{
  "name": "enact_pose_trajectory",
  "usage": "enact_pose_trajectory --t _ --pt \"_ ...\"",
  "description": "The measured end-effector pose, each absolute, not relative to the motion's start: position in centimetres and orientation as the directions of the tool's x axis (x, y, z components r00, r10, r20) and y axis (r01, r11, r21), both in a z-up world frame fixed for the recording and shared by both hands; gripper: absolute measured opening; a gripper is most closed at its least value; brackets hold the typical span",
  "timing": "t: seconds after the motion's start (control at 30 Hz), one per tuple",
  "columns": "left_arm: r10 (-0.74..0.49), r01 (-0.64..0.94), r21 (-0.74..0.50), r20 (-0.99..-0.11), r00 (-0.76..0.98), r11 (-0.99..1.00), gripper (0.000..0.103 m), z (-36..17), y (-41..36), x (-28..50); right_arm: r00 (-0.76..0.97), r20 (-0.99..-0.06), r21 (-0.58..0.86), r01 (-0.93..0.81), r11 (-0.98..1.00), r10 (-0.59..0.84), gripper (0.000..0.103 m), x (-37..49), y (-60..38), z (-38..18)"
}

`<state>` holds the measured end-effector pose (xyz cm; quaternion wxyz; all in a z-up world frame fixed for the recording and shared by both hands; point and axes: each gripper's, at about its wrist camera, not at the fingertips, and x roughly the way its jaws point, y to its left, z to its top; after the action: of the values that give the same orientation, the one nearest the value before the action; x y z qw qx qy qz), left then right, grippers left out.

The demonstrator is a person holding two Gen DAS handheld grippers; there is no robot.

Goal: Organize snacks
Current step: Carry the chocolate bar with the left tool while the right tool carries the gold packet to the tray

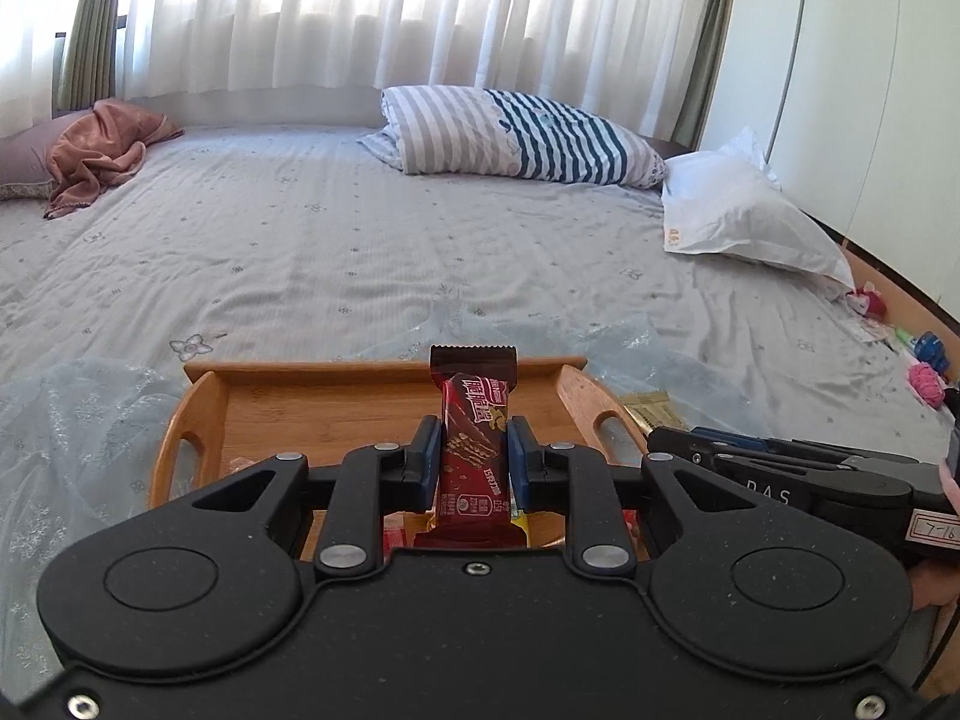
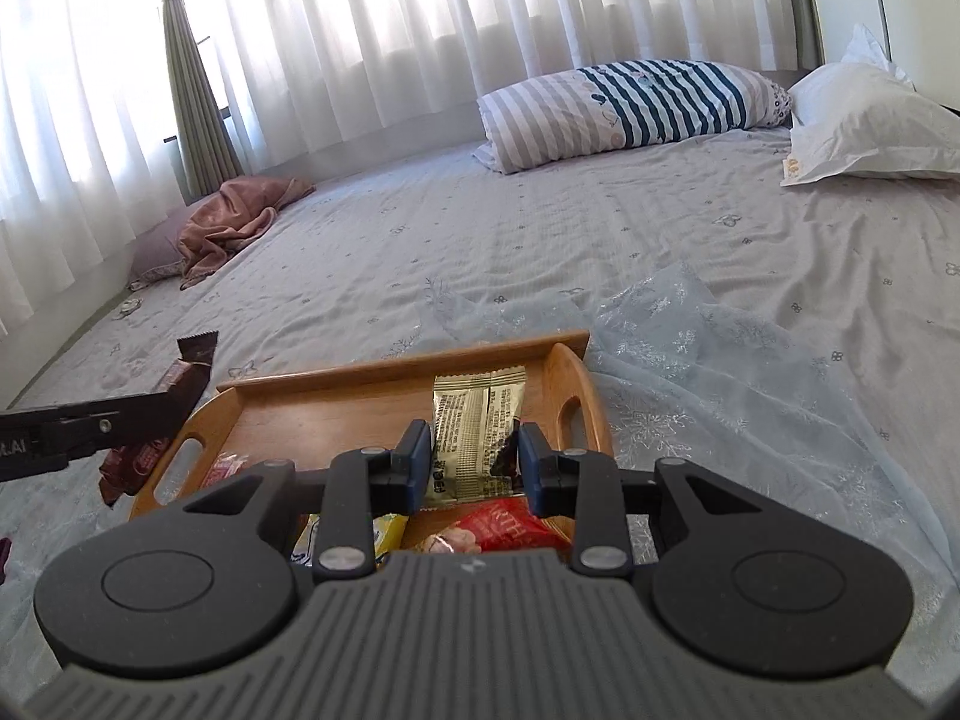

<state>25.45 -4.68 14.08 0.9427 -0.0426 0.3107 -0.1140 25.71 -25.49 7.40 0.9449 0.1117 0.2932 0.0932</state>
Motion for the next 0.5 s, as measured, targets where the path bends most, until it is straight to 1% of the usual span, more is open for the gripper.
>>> enact_pose_trajectory --t 0.13,0.27,0.5 --pt "-0.215 0.138 -0.169 -0.64 0.738 0.976 0.022 11.8 -5.9 29.8 0.789 -0.567 0.28 -0.085 0.956 0.237 0.036 28.6 -25.7 6.3" --pt "-0.161 0.079 -0.148 -0.705 0.691 0.986 0.022 8.4 -6.7 33.2 0.76 -0.596 0.299 -0.089 0.95 0.258 0.036 30.7 -25.8 4.4" --pt "-0.141 0.033 -0.157 -0.751 0.646 0.987 0.022 4.7 -7.5 36.7 0.741 -0.623 0.296 -0.071 0.953 0.249 0.036 33.0 -26.3 1.9"
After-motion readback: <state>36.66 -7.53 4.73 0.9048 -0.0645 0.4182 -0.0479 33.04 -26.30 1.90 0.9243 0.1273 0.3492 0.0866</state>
